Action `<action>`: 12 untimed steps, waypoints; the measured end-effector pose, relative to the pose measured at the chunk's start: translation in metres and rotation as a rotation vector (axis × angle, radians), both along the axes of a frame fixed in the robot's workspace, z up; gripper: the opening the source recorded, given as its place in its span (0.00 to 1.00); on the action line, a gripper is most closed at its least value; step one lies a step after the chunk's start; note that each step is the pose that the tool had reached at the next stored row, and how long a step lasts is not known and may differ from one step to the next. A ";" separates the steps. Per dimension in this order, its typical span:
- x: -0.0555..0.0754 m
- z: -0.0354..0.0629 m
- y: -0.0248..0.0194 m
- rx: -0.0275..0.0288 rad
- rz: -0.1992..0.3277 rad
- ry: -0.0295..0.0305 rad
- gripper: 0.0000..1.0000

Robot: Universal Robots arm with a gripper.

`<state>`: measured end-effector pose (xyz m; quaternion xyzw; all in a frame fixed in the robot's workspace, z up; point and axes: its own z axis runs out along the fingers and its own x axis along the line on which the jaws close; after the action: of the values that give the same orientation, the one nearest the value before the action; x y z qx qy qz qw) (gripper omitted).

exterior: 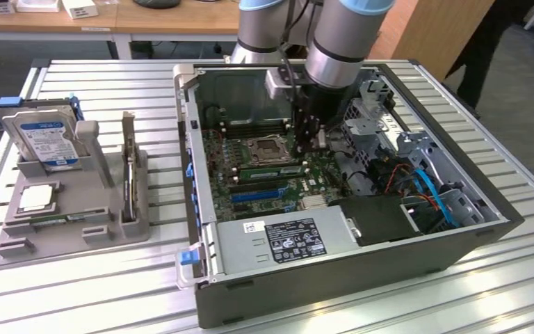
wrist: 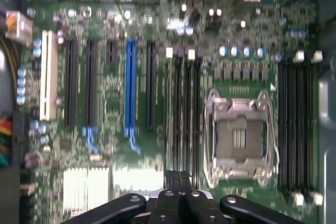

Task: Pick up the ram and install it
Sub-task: 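Press down the ram until it locks into place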

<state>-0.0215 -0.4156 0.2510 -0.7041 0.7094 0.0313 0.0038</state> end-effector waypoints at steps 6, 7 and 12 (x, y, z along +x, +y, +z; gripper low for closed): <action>-0.020 -0.0005 0.0003 0.0001 0.000 0.0000 0.11; -0.024 -0.0005 0.0004 0.0001 0.000 0.0000 0.11; -0.040 -0.0008 0.0009 0.0000 0.000 0.0000 0.11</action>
<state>-0.0617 -0.4147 0.2502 -0.7041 0.7094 0.0313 0.0038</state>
